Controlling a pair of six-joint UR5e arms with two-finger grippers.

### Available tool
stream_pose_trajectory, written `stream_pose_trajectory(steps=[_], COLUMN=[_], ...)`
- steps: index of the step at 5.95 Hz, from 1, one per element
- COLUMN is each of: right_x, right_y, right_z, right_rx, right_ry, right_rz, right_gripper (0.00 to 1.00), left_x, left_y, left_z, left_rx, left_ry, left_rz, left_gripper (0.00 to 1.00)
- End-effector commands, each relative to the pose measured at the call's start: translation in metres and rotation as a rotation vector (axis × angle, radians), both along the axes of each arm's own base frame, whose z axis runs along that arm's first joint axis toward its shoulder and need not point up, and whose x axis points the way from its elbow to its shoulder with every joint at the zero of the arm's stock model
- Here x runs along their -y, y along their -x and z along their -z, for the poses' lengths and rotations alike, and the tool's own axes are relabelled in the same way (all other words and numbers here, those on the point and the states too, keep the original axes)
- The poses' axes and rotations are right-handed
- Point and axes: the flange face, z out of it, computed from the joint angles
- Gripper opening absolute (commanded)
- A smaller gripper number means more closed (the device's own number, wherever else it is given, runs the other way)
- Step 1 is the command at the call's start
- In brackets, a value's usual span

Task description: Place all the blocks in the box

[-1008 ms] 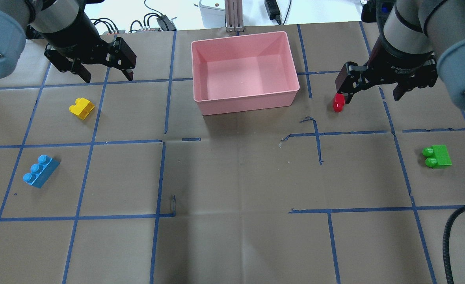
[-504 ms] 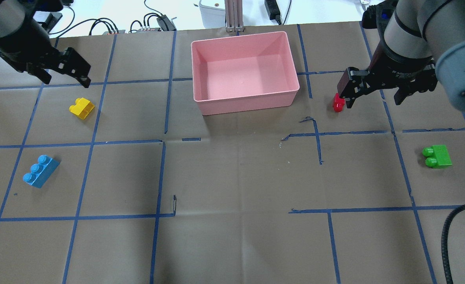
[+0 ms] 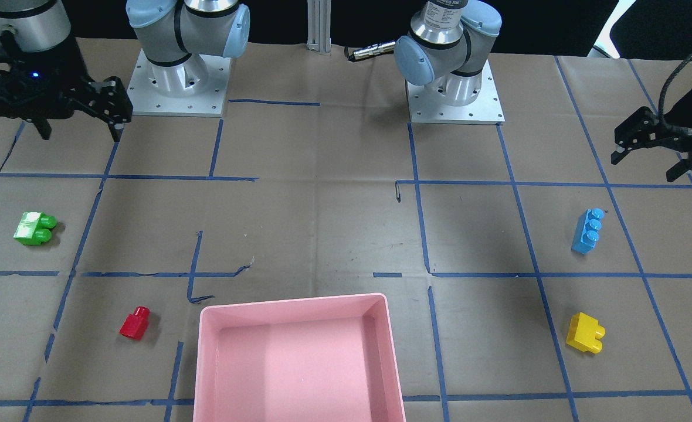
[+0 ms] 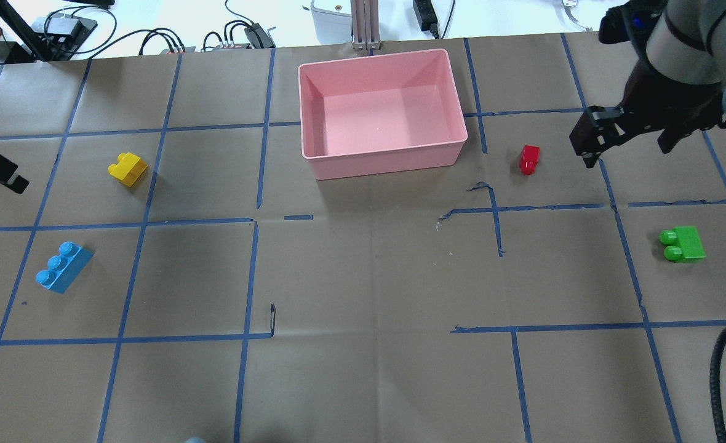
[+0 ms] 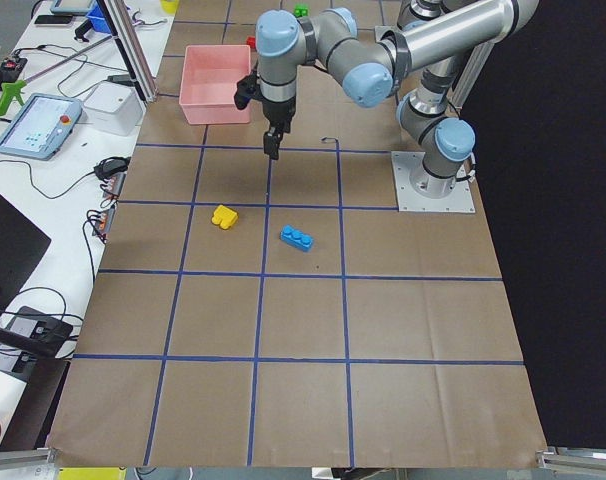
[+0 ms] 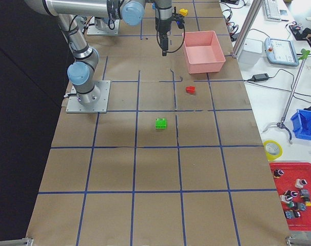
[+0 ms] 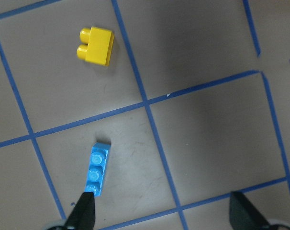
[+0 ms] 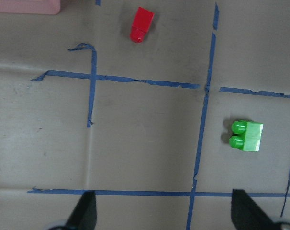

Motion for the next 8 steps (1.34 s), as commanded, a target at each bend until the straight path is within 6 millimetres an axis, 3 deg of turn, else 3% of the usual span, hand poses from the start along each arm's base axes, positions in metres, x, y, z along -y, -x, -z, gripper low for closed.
stream_pose_trajectory(steps=[1,2,3,4,5,7,8], right_x=[0.005,0.009,0.012,0.013,0.018,-0.007,-0.006], right_y=[0.102,0.144,0.159,0.171,0.179,0.204,0.208], right_z=[0.013,0.041,0.065,0.089,0.108,0.162,0.171], right_rx=[0.242,0.317,0.333,0.329,0.255,0.230,0.209], right_ry=[0.048,0.039,-0.003,0.004,0.071,0.076,0.096], right_rz=[-0.027,-0.049,-0.036,-0.154,-0.195,-0.119,-0.122], right_gripper=[1.00,1.00,1.00,1.00,1.00,1.00,1.00], left_x=[-0.033,-0.026,-0.014,0.003,0.006,-0.009,-0.018], left_y=[-0.069,-0.076,-0.085,-0.094,-0.091,-0.058,-0.050], left_z=[0.018,0.030,0.046,0.078,0.113,0.182,0.201], left_rx=[-0.021,-0.023,-0.033,-0.051,-0.057,0.005,0.006], left_ry=[-0.005,0.002,0.023,0.054,0.057,0.114,0.112], left_rz=[0.043,0.041,0.040,0.039,0.035,0.063,0.069], left_gripper=[1.00,0.99,0.99,0.99,0.99,0.99,0.99])
